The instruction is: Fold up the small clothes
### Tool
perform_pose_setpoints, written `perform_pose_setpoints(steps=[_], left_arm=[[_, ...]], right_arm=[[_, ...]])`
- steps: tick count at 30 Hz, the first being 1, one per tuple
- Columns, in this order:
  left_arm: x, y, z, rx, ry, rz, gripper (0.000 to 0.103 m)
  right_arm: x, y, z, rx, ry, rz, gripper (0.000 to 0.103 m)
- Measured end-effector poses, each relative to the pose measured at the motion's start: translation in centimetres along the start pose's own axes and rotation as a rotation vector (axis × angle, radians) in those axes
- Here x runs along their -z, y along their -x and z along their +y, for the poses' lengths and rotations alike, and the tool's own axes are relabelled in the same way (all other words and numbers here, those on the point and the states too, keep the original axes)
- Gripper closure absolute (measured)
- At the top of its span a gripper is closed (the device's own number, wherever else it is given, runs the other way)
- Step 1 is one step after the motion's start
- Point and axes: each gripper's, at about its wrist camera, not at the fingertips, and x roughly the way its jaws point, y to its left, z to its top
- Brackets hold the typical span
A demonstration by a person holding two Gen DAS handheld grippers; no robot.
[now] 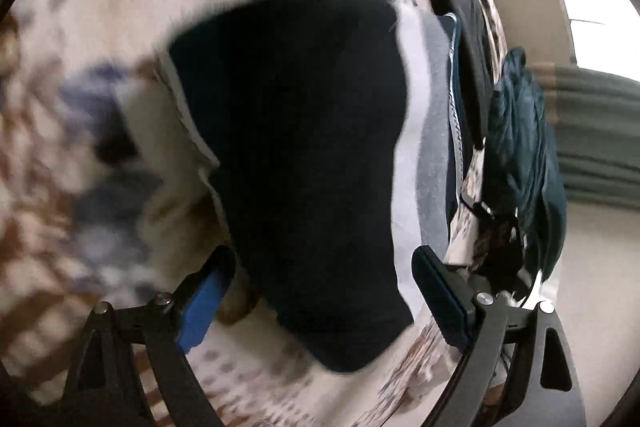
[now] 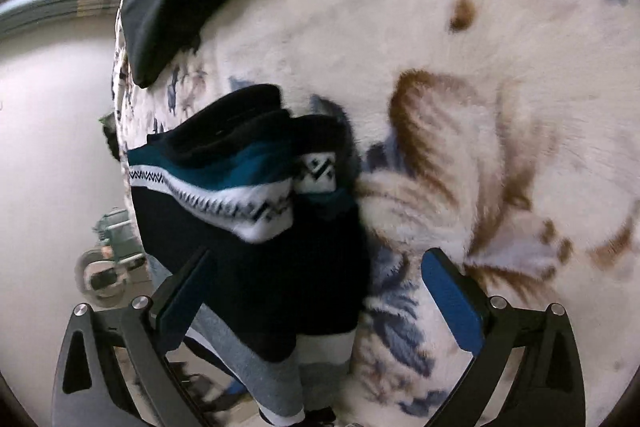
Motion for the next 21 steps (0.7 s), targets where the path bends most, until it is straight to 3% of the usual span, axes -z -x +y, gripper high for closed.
perform_pose_setpoints(steps=[5,11,12,13,14,16,21], left_arm=[[-0.3,-2.1,0.0,0.004,0.028,-0.067,0.012],[-1.0,-1.8,0.2,0.035,0.108,-0.140,0.012],[-1.1,-1.6,0.0,0.038,0.102,-0.157,0.020],[-1.3,-1.1,-0.3,0.038,0.085,-0.186,0.047],[-1.7,-0.7,-0.9,0.038,0.052,-0.210,0.060],[-2.4,-0.3,-2.2,0.015,-0.014,-0.229,0.074],[-4.9,0.7,-4.0,0.003,-0.094,-0.195,0.075]], right_arm=[[-0.6,-0.7,-0.7,-0.150,-0.042,0.009,0.000],[-0.6,-2.2,0.1,-0.205,-0.043,0.003,0.003],[-0.5,-2.4,0.3,-0.221,-0.036,0.000,0.019],[-0.4,-2.8,0.5,-0.210,-0.030,0.010,0.052],[-0.3,-3.2,0.8,-0.176,-0.024,0.010,0.062],[0.2,-3.2,1.0,-0.158,-0.003,-0.020,0.076],[2.6,-1.3,0.8,-0.197,-0.042,-0.106,0.086]])
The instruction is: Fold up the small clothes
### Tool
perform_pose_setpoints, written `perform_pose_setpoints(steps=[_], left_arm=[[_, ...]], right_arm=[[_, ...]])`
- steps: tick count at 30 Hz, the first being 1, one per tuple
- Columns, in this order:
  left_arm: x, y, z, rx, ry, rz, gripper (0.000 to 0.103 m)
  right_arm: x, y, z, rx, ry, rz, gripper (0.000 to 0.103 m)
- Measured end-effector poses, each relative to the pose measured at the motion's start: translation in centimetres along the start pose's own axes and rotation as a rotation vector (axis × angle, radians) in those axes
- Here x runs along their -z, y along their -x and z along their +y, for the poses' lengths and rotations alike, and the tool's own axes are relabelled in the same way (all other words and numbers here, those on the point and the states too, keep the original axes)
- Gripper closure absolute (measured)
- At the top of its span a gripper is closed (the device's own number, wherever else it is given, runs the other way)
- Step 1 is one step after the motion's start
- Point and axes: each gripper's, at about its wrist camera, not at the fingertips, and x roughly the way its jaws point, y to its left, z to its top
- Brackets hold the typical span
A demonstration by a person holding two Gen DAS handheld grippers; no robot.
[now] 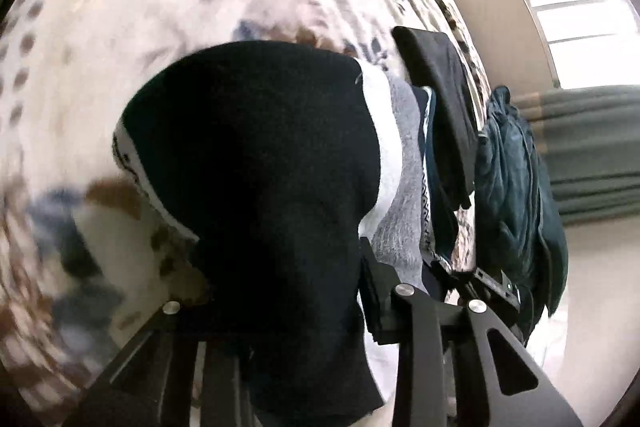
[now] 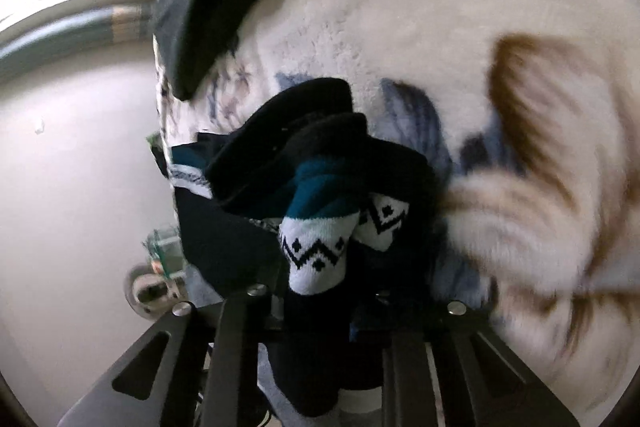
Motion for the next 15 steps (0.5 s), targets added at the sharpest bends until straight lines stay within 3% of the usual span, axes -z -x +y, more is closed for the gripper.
perform_pose_setpoints(steps=[3,9,14,15], left_arm=[[-2.3,0.3,-0.5,0.006,-0.050,0.040,0.075],[-9.3,-0.5,-2.2,-0.009,-0.235,0.215,0.075],[-12.8,-4.2,-4.5,-0.105,-0.435,0.370,0.070],[-13.1,-5.1,-4.5,-0.130,-0.444,0.409,0.069]], right_arm=[[3.7,2.1,0.4,-0.015,-0.017,-0.061,0.087],[13.3,3.1,-0.3,-0.030,-0.114,-0.117,0.087],[18.9,0.2,-0.5,-0.053,-0.201,-0.142,0.087],[19.3,-0.4,-0.8,-0.047,-0.224,-0.146,0.082]])
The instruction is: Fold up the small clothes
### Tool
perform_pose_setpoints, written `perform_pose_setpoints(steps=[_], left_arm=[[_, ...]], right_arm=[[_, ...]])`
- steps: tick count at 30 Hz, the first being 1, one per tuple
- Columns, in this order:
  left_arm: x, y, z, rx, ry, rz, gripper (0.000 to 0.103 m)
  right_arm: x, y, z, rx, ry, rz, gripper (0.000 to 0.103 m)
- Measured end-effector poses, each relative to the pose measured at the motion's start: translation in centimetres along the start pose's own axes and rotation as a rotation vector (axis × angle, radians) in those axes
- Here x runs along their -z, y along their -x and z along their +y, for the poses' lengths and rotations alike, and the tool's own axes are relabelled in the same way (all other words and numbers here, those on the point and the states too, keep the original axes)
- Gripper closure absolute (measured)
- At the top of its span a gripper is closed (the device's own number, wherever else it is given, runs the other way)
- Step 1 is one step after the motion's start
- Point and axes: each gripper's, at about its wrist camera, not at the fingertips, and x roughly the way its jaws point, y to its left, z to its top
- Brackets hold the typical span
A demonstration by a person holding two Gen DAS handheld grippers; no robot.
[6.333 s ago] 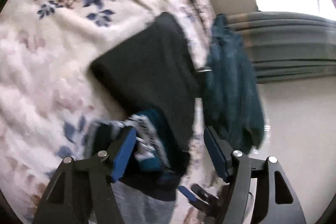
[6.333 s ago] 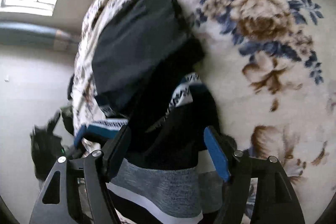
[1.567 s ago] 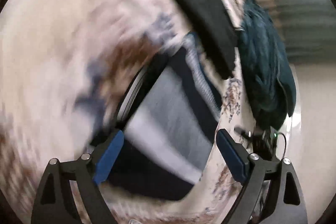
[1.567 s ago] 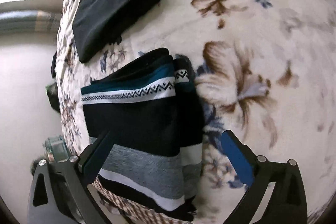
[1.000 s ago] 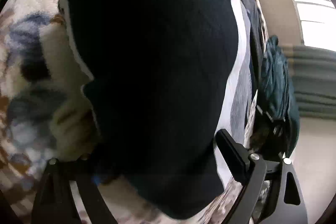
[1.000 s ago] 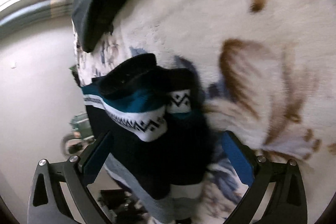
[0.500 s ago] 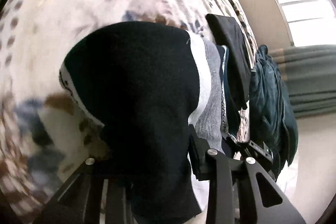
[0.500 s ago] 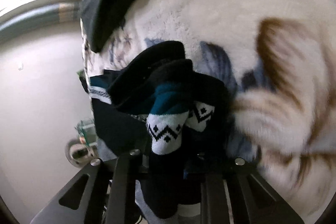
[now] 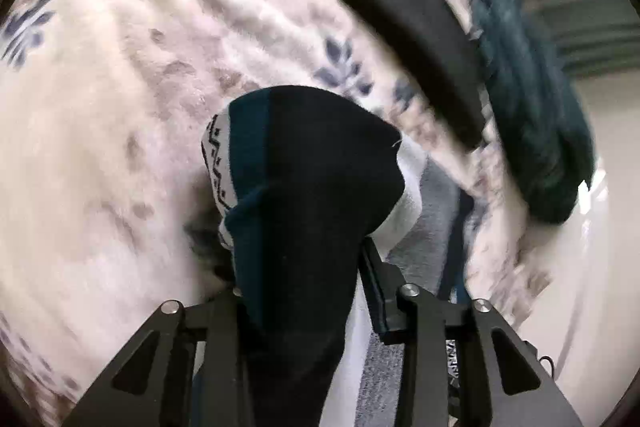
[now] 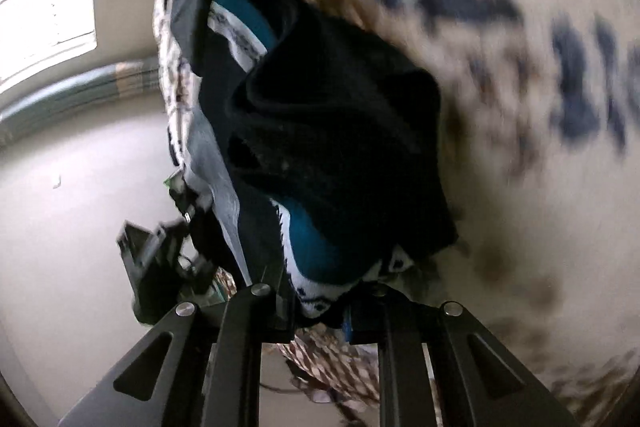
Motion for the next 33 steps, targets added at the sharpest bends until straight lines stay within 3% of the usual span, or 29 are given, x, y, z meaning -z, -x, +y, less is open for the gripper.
perform_pose_setpoints(steps=[2,3,5,6,7,11,14,17,18,19,20,24,25,27,30,33], left_arm=[[-0.1,-0.2,0.2,-0.025,-0.005,0.033,0.065],[0.2,0.1,-0.1,-0.037,-0.011,0.032,0.061],[1.4,1.3,-1.4,-0.096,-0.050,-0.008,0.045],[2.1,1.8,-1.8,-0.124,-0.063,-0.033,0.025],[3.2,2.5,-2.2,-0.144,-0.068,-0.060,0.015],[8.2,4.4,-1.7,-0.240,0.019,-0.137,0.014],[13.0,5.0,-0.1,-0.330,0.128,-0.172,0.014],[16.7,3.8,2.0,-0.434,0.198,-0.161,0.014],[17.4,3.2,2.6,-0.448,0.220,-0.153,0.014],[18.2,2.3,3.7,-0.458,0.252,-0.142,0.014],[18.6,1.7,4.3,-0.462,0.273,-0.135,0.014],[18.9,0.1,5.9,-0.468,0.284,-0.147,0.013],[18.8,-0.3,6.3,-0.460,0.283,-0.152,0.007],[18.7,-0.7,7.0,-0.438,0.292,-0.156,0.000],[18.1,-1.6,7.5,-0.426,0.309,-0.163,0.000],[17.9,-2.0,7.2,-0.455,0.291,-0.142,0.000]], right_arm=[[-0.1,-0.3,0.0,0.049,-0.001,-0.002,0.074],[-0.2,-0.2,0.2,0.082,0.008,0.012,0.065],[-0.8,0.5,0.6,0.146,0.045,0.045,0.044],[-1.0,1.1,1.0,0.180,0.071,0.047,0.037],[-1.2,2.2,1.3,0.193,0.098,0.047,0.037],[-2.1,5.4,3.0,0.292,0.194,0.037,0.036],[-3.1,5.1,4.8,0.353,0.278,0.026,0.032],[-4.8,2.7,5.4,0.389,0.304,0.070,0.032],[-5.0,2.1,5.1,0.404,0.304,0.096,0.038],[-5.1,2.2,4.7,0.427,0.318,0.107,0.082],[-5.0,2.1,4.9,0.433,0.336,0.104,0.094],[-4.3,3.9,7.1,0.487,0.395,0.015,0.095],[-4.4,4.3,7.1,0.504,0.387,0.007,0.095],[-4.6,4.3,6.9,0.536,0.384,0.019,0.095],[-5.4,3.3,5.8,0.518,0.355,0.110,0.093],[-6.4,2.7,7.1,0.532,0.376,0.114,0.076]])
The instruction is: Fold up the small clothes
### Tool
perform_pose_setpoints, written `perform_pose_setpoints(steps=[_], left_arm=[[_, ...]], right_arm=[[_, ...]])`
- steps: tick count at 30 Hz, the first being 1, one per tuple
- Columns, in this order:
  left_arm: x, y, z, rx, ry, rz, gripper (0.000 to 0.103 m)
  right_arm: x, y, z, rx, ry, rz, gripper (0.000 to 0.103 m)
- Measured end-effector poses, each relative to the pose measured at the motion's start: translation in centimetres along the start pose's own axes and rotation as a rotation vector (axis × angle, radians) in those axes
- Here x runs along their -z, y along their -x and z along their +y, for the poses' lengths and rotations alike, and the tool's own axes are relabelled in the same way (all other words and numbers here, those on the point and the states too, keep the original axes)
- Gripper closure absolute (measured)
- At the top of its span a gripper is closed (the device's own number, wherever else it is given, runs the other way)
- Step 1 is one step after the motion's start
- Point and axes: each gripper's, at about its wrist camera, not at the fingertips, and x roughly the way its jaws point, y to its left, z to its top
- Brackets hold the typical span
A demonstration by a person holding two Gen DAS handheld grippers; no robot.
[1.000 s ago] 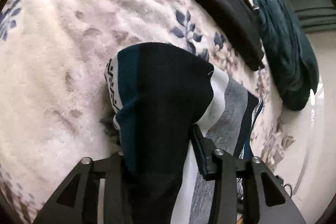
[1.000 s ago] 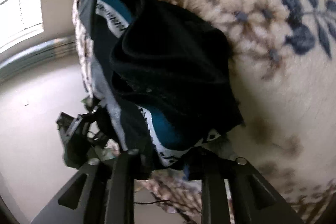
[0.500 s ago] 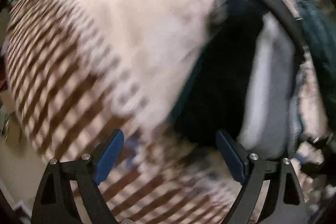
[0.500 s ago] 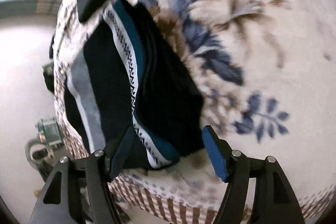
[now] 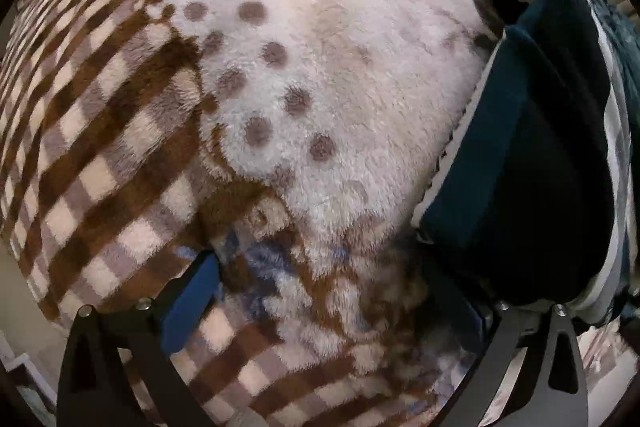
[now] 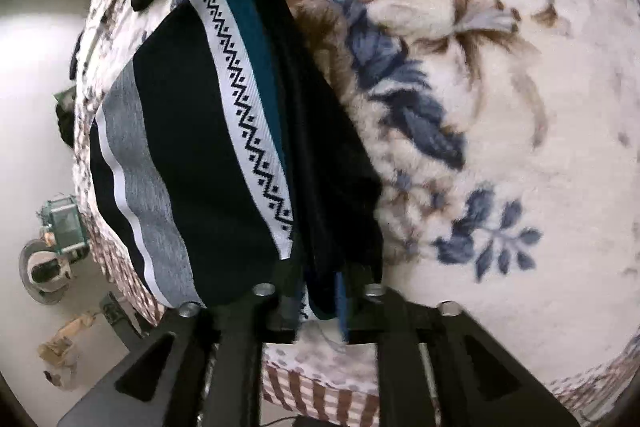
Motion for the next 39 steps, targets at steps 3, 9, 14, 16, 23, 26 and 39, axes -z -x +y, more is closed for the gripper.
perform_pose_setpoints(steps=[3,9,14,16,23,26,39], left_arm=[[-0.3,0.5,-0.6,0.022,-0.010,0.040,0.000],[-1.3,7.6,-1.6,-0.033,-0.048,-0.155,0.000],[-5.8,10.7,-3.8,0.088,-0.005,-0.255,0.000],[-7.2,10.5,-5.0,0.092,-0.034,-0.277,0.000],[-12.8,7.9,-8.3,0.126,-0.107,-0.259,0.000],[-14.6,5.9,-10.1,0.092,-0.121,-0.196,0.000],[-13.2,8.2,-11.0,0.082,-0.215,-0.174,0.000]], right_arm=[[-1.2,2.6,0.3,-0.043,0.019,-0.092,0.051],[-6.8,3.0,0.8,-0.131,0.048,-0.190,0.041],[-13.4,-1.6,1.7,-0.185,-0.029,-0.137,0.044],[-14.8,-2.6,2.8,-0.216,-0.041,-0.152,0.084],[-14.9,0.0,4.2,-0.147,-0.027,-0.295,0.100],[-15.0,-0.3,4.1,-0.107,-0.008,-0.287,0.100],[-4.8,-1.5,0.2,-0.099,0.041,0.122,0.055]])
